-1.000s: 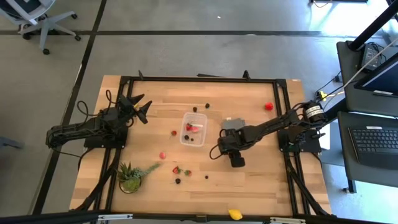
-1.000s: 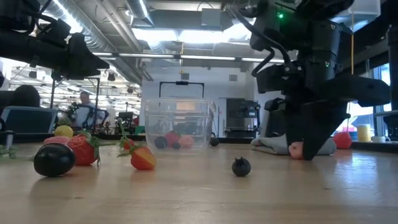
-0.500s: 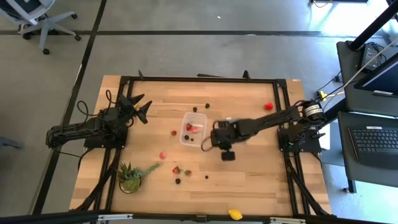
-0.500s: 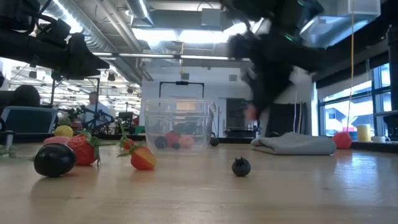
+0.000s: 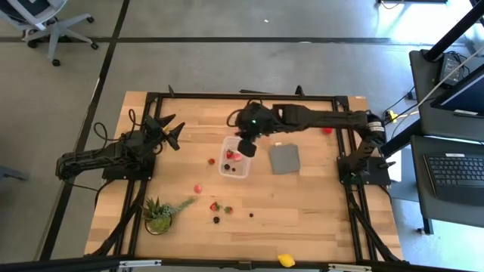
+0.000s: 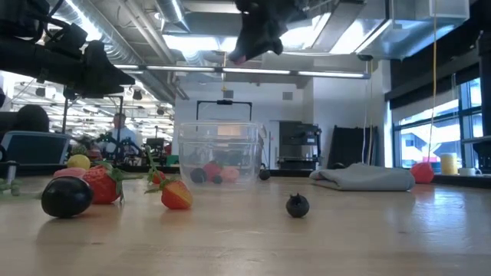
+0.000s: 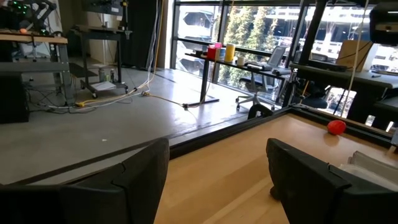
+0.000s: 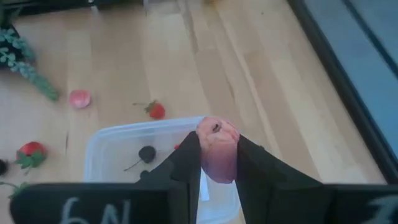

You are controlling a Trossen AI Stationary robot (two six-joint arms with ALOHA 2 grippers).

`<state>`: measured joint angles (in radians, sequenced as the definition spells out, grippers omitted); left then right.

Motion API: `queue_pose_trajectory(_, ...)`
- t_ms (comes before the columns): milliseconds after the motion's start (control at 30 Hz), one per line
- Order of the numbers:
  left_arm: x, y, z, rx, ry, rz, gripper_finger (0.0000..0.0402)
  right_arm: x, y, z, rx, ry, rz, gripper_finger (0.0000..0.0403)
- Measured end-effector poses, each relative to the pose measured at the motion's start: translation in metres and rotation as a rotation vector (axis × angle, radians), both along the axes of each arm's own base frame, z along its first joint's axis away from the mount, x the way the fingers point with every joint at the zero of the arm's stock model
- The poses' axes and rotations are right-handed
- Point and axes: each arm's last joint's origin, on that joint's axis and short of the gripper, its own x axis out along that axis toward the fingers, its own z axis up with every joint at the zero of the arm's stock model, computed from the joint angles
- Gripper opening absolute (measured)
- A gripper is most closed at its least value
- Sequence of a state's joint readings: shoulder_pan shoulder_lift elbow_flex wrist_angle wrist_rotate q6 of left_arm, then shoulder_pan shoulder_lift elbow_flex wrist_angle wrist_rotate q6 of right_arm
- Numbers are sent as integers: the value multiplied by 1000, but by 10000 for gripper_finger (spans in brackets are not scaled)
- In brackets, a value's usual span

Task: Pick and placing Produce into tupperware
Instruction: Put the peach into the transparent bin

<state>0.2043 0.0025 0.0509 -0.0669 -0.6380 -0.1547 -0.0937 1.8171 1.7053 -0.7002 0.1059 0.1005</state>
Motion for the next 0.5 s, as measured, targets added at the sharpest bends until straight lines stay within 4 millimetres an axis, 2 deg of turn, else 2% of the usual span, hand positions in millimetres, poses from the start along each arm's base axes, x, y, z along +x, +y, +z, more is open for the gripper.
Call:
queue_pose_trajectory(167,0,0,0,0,0,0,261,23,-1,-9,76,119,12,81)
queue_pose_trajectory(367,0,0,0,0,0,0,261,49,-2,-38,155,300,22,81)
queue_pose_trajectory(500,0,0,0,0,0,0,261,63,-3,-58,153,355,35,81)
